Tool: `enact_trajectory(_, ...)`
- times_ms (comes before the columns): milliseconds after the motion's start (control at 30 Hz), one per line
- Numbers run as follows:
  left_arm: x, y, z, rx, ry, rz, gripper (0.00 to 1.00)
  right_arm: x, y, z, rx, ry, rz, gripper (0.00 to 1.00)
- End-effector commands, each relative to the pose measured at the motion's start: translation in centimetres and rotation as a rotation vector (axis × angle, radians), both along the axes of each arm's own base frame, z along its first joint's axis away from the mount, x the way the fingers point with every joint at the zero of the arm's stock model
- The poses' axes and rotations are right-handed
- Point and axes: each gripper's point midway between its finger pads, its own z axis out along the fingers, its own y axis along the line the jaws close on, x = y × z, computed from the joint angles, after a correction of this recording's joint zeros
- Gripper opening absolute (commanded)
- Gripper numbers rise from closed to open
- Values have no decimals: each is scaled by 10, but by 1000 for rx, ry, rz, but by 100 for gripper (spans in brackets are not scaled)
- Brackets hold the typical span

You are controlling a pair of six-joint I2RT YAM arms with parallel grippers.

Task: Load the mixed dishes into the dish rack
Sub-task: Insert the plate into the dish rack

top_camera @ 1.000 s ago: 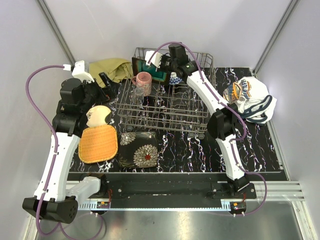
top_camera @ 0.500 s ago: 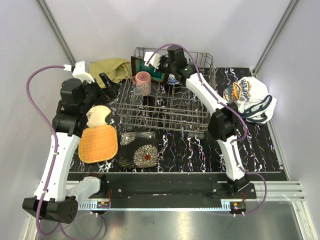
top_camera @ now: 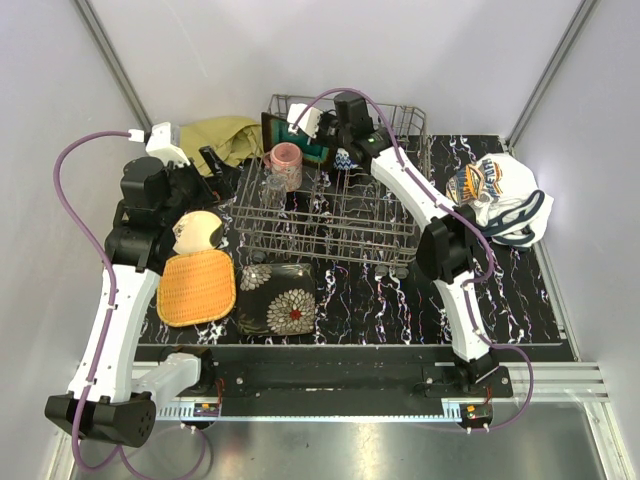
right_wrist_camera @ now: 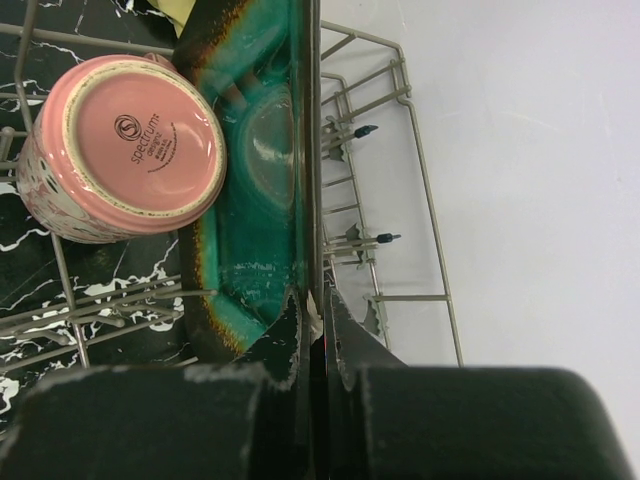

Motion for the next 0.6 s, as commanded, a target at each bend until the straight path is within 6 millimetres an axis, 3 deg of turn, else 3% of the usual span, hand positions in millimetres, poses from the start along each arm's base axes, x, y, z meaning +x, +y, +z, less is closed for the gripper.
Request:
enact_trajectory(0,-2,-2,13,-6,-60,-21,99,21,-82,207,306,-519,-245,0)
enact_trajectory(200,-2,-3,13,-9,-58,-25,99,-2,-100,230,569,-417,-124,0)
enact_trajectory(367,-3,-4,11,-17,-54,-30,99,-10,-113,226,574,-412,-128,0)
enact_trajectory(567,-2,-7,9,-36,-47,-35,99,-16,-132,237,594,-464,-174,0)
